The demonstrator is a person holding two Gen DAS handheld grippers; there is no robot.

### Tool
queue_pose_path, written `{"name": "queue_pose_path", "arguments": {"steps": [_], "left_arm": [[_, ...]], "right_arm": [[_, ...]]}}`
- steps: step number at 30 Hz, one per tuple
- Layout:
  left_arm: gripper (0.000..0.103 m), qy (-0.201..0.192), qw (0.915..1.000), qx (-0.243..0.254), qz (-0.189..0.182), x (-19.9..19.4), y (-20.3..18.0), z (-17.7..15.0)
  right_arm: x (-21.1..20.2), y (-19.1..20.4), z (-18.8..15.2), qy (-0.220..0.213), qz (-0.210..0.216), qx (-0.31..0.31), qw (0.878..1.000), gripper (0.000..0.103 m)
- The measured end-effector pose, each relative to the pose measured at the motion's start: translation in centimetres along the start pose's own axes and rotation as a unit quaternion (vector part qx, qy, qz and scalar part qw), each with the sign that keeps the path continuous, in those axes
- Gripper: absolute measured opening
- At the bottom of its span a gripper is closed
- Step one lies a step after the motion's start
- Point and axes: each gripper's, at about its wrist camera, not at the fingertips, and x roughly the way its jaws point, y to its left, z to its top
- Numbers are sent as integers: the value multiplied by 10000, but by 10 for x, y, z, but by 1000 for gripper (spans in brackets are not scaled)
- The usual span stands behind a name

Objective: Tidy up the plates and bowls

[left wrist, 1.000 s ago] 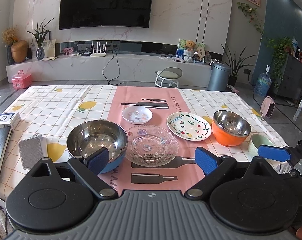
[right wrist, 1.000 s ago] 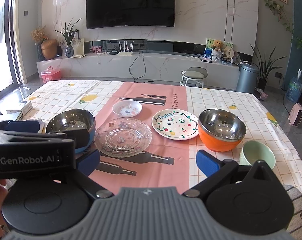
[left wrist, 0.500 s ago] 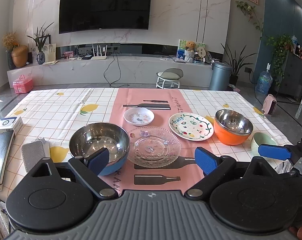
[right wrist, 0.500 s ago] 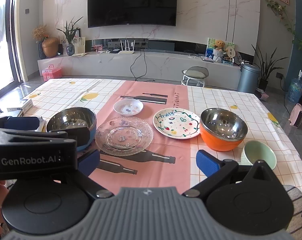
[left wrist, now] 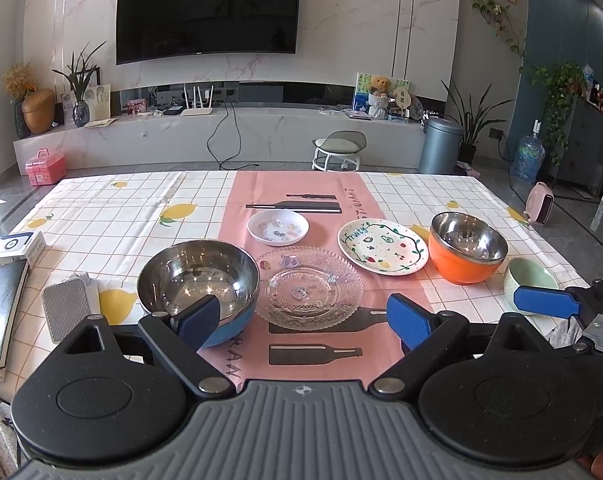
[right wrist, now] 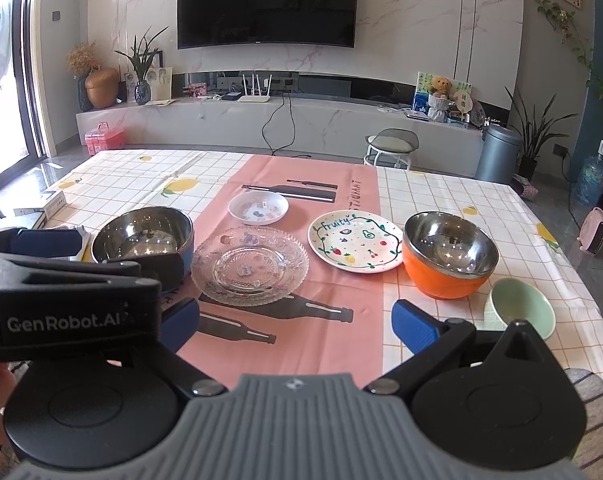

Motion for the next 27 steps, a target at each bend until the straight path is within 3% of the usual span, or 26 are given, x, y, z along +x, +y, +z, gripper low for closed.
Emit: {"name": "queue_pose_path", "arguments": {"steps": [18, 27], "left_arm": [[103, 75, 10000, 12, 45, 0, 3, 0], [103, 68, 9993, -288, 229, -3, 27, 17]], "right_arm": [[0, 0, -1, 5, -43, -62, 10000, 100], [-9, -38, 16, -152, -213, 209, 9994, 100]]}}
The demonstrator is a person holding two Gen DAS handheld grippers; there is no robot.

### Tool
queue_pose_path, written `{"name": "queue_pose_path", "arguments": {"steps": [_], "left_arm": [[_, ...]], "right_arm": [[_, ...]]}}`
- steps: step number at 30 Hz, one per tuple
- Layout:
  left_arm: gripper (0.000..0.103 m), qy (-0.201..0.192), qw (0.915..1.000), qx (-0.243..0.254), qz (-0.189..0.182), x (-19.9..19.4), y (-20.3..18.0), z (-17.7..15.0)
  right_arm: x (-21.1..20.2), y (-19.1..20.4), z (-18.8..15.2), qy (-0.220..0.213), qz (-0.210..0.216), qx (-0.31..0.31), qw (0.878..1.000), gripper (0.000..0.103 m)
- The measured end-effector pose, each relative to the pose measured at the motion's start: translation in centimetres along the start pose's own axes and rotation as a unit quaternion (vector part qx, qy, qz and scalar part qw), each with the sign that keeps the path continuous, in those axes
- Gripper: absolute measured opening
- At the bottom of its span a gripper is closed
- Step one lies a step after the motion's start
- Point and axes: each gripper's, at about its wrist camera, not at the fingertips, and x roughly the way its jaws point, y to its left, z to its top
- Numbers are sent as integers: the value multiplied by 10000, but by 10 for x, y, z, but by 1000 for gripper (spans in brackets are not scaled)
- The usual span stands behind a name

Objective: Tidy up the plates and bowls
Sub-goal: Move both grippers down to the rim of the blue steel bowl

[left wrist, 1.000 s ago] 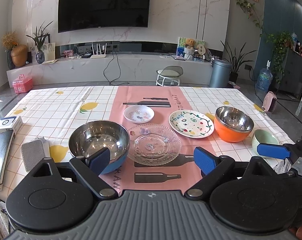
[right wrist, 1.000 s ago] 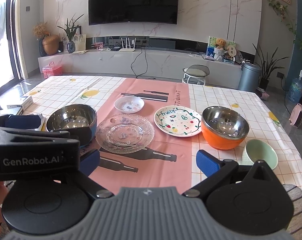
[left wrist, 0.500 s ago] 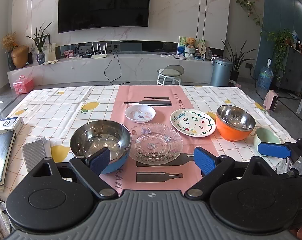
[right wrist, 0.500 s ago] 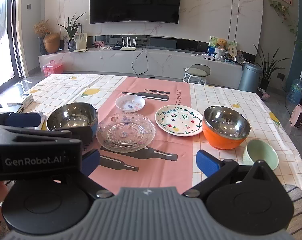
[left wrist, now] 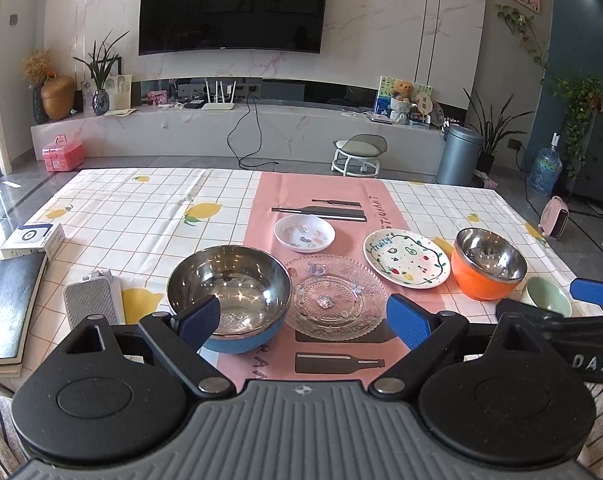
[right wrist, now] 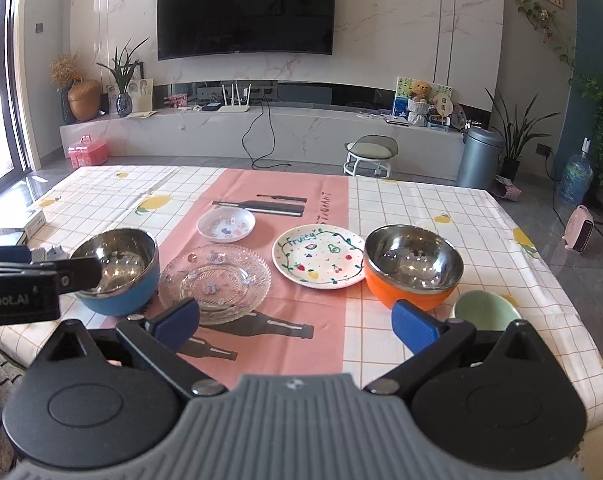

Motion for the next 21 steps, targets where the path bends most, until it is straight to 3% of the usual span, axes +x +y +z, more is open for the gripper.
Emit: {"name": "queue_pose_path", "arguments": {"steps": [6, 14, 21], "left_arm": [[103, 37, 9980, 362, 516, 1, 5, 11], [103, 225, 9936, -439, 1014, 5, 50, 34], [103, 424, 9903, -379, 1270, 17, 67, 40]], "right_arm": [[-2, -26, 21, -103, 62, 296, 9995, 100], [18, -23, 46, 205, 1199, 365, 9919, 100], [44, 10, 60, 407, 1501, 485, 9866, 100]]}}
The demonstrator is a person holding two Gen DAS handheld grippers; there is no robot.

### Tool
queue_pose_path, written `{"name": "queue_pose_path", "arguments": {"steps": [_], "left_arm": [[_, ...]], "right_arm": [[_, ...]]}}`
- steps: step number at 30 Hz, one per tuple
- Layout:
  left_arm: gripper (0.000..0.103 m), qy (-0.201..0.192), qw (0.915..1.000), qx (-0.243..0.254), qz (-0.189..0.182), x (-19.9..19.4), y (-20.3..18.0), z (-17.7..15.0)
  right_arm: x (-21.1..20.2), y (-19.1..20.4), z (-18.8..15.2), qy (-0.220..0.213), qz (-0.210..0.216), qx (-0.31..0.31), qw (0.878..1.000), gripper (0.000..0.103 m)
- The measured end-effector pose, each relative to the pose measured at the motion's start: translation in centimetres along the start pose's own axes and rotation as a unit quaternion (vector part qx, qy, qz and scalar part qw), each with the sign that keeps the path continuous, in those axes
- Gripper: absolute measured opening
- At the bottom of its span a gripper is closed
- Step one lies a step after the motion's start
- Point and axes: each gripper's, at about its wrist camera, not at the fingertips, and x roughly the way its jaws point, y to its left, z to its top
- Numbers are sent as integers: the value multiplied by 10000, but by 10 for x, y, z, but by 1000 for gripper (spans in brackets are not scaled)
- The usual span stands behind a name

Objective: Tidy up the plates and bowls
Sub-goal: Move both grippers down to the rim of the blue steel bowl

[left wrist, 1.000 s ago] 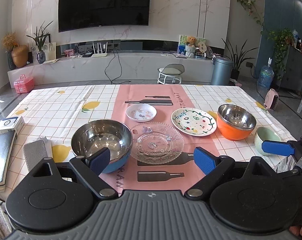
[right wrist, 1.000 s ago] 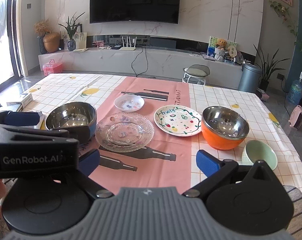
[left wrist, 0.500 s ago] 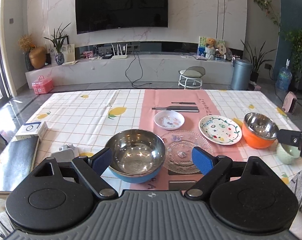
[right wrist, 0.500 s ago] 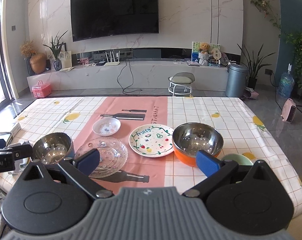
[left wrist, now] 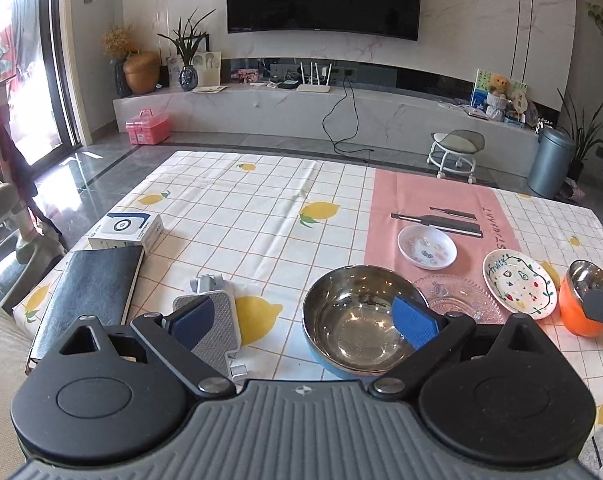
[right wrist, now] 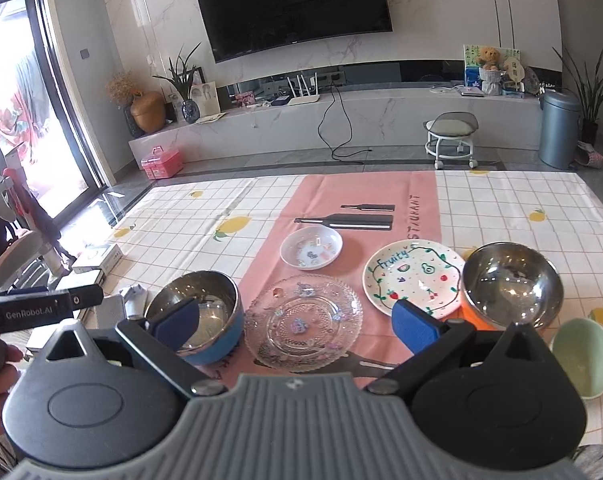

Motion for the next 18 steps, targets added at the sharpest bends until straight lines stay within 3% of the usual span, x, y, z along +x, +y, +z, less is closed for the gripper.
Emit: {"name": "queue_pose_path", "arguments": {"steps": [4, 9, 13, 15, 17, 18], "left_arm": [[103, 229, 9996, -144, 31, 19, 3, 5], [103, 527, 9985, -166, 59, 46, 5, 12], [103, 861, 9951, -444, -191, 70, 9, 18], [101, 1087, 9913, -660, -328, 82, 14, 17], [94, 1213, 9877, -875, -462, 91, 18, 12], [91, 1269, 9855, -997, -533, 96, 22, 8]], "right_arm": [[29, 2, 9, 254, 391, 517, 9976, 100], [83, 2, 21, 1064, 904, 1288, 9818, 100], [118, 10, 25, 1255, 795, 1335, 9799, 100], [135, 16, 24, 1294, 648, 1193, 9823, 95], [147, 21, 20, 1336, 527, 983, 9847, 80], [150, 22, 15, 1336, 494, 831, 9863, 77]]}}
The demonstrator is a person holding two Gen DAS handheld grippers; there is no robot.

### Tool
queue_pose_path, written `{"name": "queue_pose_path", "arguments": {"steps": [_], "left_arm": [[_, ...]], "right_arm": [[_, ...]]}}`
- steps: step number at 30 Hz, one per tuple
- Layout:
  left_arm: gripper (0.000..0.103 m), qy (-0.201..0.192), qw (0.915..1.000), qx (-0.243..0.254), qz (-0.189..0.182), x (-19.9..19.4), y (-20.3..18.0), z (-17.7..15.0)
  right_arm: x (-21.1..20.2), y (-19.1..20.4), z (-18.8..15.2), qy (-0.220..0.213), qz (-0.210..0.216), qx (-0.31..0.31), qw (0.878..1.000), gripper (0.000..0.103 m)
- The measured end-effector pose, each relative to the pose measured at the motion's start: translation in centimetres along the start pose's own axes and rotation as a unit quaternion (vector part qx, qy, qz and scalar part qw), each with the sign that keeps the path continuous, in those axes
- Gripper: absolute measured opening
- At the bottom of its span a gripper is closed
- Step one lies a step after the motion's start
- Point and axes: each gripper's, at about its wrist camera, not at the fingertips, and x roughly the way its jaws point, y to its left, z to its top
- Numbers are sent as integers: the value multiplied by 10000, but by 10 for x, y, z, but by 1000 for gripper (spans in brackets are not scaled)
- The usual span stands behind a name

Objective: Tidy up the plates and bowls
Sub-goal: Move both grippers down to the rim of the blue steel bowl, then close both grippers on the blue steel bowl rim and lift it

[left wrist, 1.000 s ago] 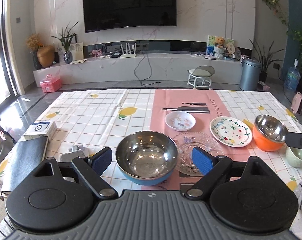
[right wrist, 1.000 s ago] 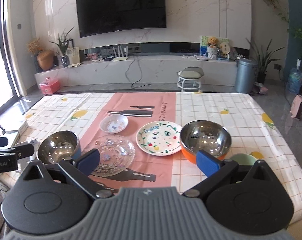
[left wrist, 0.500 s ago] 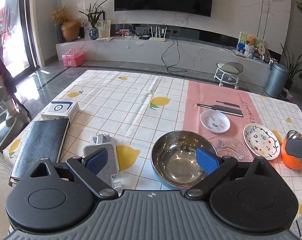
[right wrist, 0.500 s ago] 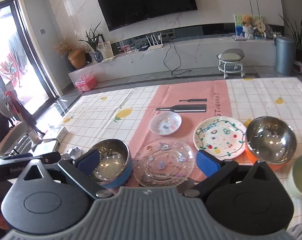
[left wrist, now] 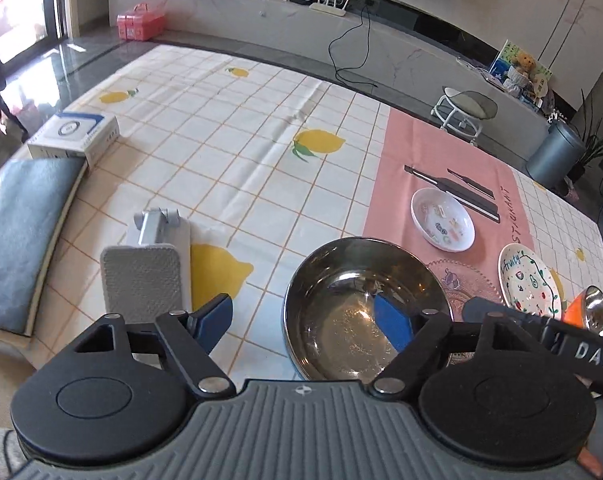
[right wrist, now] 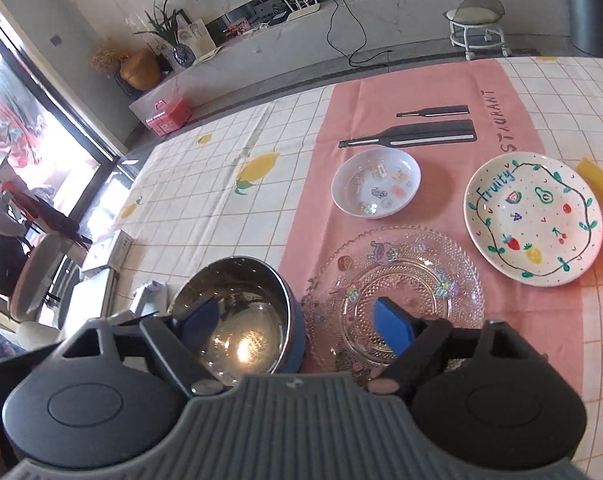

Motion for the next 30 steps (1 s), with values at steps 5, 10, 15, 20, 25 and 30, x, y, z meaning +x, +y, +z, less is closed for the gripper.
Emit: {"name": "queue_pose_path", "arguments": {"steps": [5, 10, 15, 20, 25, 30], "left_arm": [[81, 285, 9991, -283, -142, 18, 11, -6], [71, 361, 9979, -372, -391, 24, 11, -8], [57, 421, 9977, -361, -402, 29, 5, -14], [49, 364, 9989, -173, -236, 32, 0, -17], [41, 309, 9994, -55, -110, 35, -2, -18], [18, 267, 9994, 98, 208, 37, -6, -21]], "right_arm": [[24, 4, -15, 252, -194, -494, 9983, 70], [31, 13, -23, 345, -186, -801, 9960, 68], [41, 7, -25, 489, -185, -551, 9971, 51], [49, 3, -26, 659, -2, -268, 9975, 41], [52, 9, -28, 635, 67, -363, 9973, 41], [57, 11, -30, 651, 100, -455, 9968, 31]]}}
